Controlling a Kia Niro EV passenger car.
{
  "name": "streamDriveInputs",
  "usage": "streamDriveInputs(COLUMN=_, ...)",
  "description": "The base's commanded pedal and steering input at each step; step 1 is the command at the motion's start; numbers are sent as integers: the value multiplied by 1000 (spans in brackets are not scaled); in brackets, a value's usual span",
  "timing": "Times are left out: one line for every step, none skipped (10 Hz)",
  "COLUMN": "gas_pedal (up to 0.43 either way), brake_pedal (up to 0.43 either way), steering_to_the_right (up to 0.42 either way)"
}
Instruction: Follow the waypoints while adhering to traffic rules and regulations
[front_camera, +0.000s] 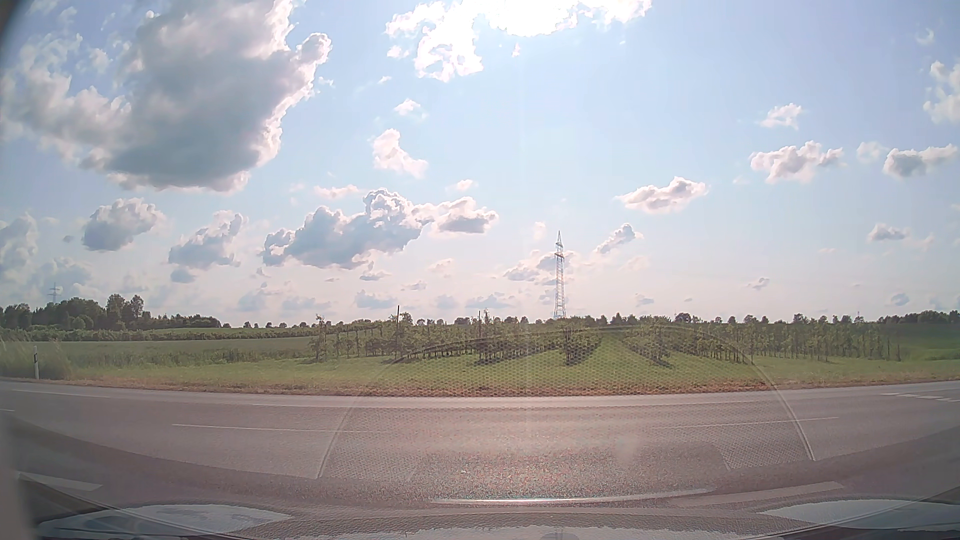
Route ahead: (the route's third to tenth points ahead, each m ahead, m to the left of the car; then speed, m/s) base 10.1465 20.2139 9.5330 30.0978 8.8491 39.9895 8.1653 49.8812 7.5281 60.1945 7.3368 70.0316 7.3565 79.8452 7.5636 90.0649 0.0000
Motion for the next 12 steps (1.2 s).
streamDriveInputs(gas_pedal=0, brake_pedal=390, steering_to_the_right=0)
streamDriveInputs(gas_pedal=0, brake_pedal=390, steering_to_the_right=0)
streamDriveInputs(gas_pedal=0, brake_pedal=390, steering_to_the_right=0)
streamDriveInputs(gas_pedal=0, brake_pedal=390, steering_to_the_right=0)
streamDriveInputs(gas_pedal=0, brake_pedal=378, steering_to_the_right=0)
streamDriveInputs(gas_pedal=0, brake_pedal=372, steering_to_the_right=0)
streamDriveInputs(gas_pedal=0, brake_pedal=378, steering_to_the_right=0)
streamDriveInputs(gas_pedal=0, brake_pedal=378, steering_to_the_right=0)
streamDriveInputs(gas_pedal=0, brake_pedal=372, steering_to_the_right=0)
streamDriveInputs(gas_pedal=0, brake_pedal=378, steering_to_the_right=0)
streamDriveInputs(gas_pedal=0, brake_pedal=378, steering_to_the_right=0)
streamDriveInputs(gas_pedal=0, brake_pedal=378, steering_to_the_right=0)
